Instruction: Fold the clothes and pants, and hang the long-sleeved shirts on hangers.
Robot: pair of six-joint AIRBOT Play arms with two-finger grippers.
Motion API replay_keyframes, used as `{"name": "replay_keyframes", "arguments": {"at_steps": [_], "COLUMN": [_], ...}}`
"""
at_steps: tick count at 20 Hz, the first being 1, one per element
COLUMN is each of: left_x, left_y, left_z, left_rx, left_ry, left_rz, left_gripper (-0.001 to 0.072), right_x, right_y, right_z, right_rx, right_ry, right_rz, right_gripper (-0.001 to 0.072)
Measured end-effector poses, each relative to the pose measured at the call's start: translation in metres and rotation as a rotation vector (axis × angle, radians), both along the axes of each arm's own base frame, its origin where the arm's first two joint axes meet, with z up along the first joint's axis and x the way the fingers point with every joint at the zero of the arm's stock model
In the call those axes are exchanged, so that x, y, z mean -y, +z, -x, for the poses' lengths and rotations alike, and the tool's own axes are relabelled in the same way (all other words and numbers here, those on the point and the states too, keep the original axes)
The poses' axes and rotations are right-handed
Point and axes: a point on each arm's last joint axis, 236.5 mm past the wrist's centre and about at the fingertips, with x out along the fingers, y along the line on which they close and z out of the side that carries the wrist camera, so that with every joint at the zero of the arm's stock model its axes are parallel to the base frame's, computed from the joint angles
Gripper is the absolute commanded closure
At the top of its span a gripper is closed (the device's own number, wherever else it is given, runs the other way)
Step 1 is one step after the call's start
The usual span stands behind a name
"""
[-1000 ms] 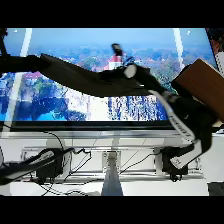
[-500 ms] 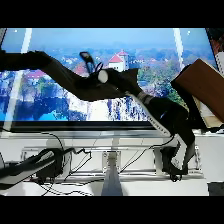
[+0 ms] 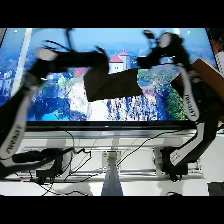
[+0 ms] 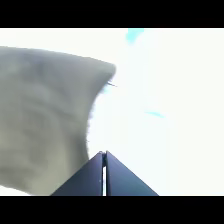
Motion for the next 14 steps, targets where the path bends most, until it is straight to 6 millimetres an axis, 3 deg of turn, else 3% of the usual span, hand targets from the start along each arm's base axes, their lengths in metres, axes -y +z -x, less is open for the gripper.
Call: {"name": "replay_keyframes", "arguments": {"at_steps": [2, 4, 7, 11, 14], "left_x": [0.047, 0.074, 0.085, 0.066, 0.037], "left_y": [-0.022, -0.039, -0.046, -0.036, -0.023], "left_z": [0.007, 0.012, 0.013, 0.003, -0.002], "left_rx": [0.015, 0.035, 0.074, 0.175, 0.226], "left_ry": [0.032, 0.069, 0.101, 0.074, 0.022], "left_rz": [-0.01, -0.032, -0.06, -0.131, -0.182], "left_gripper": [-0.0005, -0.0001, 0.0001, 0.0003, 0.0004], "right_x": [0.046, 0.069, 0.068, 0.034, -0.012], "right_y": [0.0, -0.002, -0.01, -0.043, -0.071], "right_z": [0.01, 0.019, 0.032, 0.047, 0.06], "right_rx": [-0.058, -0.098, -0.141, -0.2, -0.267], "right_ry": [-0.068, -0.115, -0.133, -0.126, -0.107], "right_rz": [-0.031, -0.104, -0.224, -0.325, -0.403], "right_gripper": [0.0246, 0.0199, 0.0198, 0.0197, 0.0196]}}
